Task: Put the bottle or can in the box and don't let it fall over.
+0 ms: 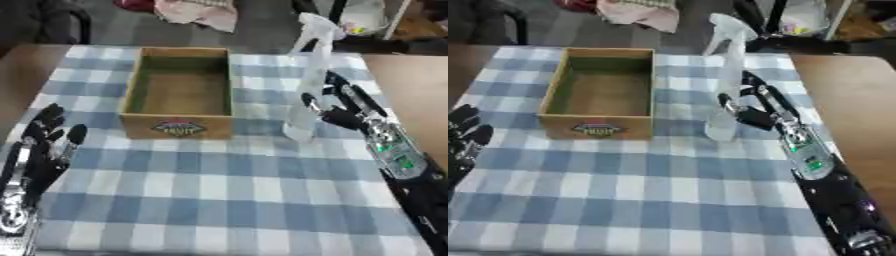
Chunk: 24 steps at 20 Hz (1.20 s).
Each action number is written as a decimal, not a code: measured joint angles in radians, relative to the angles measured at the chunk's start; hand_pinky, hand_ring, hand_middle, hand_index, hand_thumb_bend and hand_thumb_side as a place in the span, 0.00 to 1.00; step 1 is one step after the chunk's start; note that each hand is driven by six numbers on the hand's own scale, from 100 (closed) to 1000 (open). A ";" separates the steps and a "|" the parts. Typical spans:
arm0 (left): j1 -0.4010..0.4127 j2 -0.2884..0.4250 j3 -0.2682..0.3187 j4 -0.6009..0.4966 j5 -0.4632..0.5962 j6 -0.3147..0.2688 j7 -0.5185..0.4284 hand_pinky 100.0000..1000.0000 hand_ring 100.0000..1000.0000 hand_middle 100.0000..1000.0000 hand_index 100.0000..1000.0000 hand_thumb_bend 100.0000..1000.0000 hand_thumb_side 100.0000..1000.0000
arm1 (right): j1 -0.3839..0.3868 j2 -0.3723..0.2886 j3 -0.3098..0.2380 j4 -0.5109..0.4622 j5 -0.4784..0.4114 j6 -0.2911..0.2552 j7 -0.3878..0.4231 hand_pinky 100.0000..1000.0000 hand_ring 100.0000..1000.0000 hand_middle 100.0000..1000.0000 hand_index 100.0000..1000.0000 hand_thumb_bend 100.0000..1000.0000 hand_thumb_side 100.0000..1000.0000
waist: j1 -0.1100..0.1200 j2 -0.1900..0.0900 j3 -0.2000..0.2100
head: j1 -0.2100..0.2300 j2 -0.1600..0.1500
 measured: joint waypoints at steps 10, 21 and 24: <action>-0.001 0.000 0.000 0.000 0.000 -0.002 -0.005 0.93 0.94 0.88 0.95 0.56 0.60 | -0.016 0.010 0.009 0.000 -0.003 -0.006 0.022 1.00 0.76 0.81 1.00 0.22 0.48 | 0.004 0.000 0.004 | -0.005 0.000; -0.002 -0.001 -0.001 0.000 0.001 -0.002 -0.007 0.93 0.94 0.88 0.95 0.56 0.60 | -0.043 0.036 0.013 0.024 -0.023 -0.014 0.041 0.98 0.73 0.69 0.96 0.21 0.36 | 0.006 0.003 0.016 | -0.014 0.000; -0.003 -0.001 -0.001 0.000 0.001 -0.001 -0.008 0.93 0.94 0.88 0.95 0.56 0.60 | -0.044 0.040 0.013 0.031 -0.029 -0.010 0.037 0.96 0.71 0.64 0.88 0.15 0.26 | 0.006 0.004 0.017 | -0.016 0.000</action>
